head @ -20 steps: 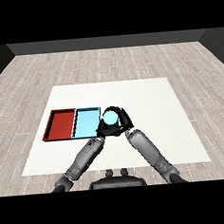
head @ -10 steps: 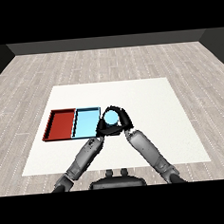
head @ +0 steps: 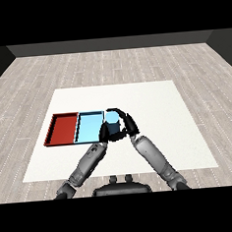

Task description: Pick the blue can and put it in the blue box

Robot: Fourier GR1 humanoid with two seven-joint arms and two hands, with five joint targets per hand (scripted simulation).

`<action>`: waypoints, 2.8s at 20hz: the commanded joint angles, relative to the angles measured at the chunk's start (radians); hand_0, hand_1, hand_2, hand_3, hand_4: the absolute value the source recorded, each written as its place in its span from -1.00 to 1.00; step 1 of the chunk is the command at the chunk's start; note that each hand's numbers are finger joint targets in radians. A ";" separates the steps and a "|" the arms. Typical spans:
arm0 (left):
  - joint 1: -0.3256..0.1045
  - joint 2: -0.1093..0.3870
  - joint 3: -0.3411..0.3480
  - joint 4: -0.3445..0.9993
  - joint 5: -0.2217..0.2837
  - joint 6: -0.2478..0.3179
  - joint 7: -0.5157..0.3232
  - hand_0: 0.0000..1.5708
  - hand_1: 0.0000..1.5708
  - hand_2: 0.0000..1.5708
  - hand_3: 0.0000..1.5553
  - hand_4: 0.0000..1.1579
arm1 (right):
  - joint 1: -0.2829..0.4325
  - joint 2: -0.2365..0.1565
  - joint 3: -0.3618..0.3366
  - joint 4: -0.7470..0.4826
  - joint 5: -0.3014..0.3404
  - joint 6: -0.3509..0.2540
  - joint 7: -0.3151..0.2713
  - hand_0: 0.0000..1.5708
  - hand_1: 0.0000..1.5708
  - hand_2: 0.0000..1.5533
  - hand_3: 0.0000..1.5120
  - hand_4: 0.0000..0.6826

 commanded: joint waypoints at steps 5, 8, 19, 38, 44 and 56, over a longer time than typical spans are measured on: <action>0.051 0.000 0.037 -0.039 -0.078 -0.007 -0.001 1.00 1.00 1.00 0.92 0.96 | -0.024 0.000 -0.089 0.012 -0.001 0.105 0.001 -1.00 -1.00 -1.00 -1.00 -1.00; -0.017 0.000 0.059 0.004 -0.066 0.001 0.046 1.00 1.00 1.00 0.91 0.96 | 0.015 -0.022 -0.158 -0.061 -0.033 0.121 0.001 -1.00 -1.00 -1.00 -1.00 -1.00; -0.016 0.139 0.192 0.034 -0.122 -0.052 0.116 1.00 1.00 1.00 0.91 0.95 | 0.172 -0.019 -0.285 -0.054 -0.127 0.113 -0.106 -1.00 -1.00 -1.00 -1.00 -1.00; -0.253 0.287 0.144 0.662 -0.454 0.064 0.539 0.14 0.14 -0.02 -0.29 0.58 | 0.256 -0.013 -0.365 0.023 -0.205 0.148 -0.196 -1.00 -1.00 -1.00 -1.00 -1.00; -0.400 0.222 0.177 0.921 -0.456 -0.058 0.613 0.53 0.53 0.31 -1.00 0.38 | 0.193 -0.024 -0.419 0.096 -0.239 0.166 -0.220 -1.00 -1.00 -1.00 -1.00 -1.00; -0.415 0.186 0.143 1.065 -0.492 -0.473 0.582 -1.00 -1.00 -1.00 -1.00 -1.00 | 0.153 -0.033 -0.480 0.192 -0.271 0.171 -0.256 -1.00 -1.00 -1.00 -1.00 -1.00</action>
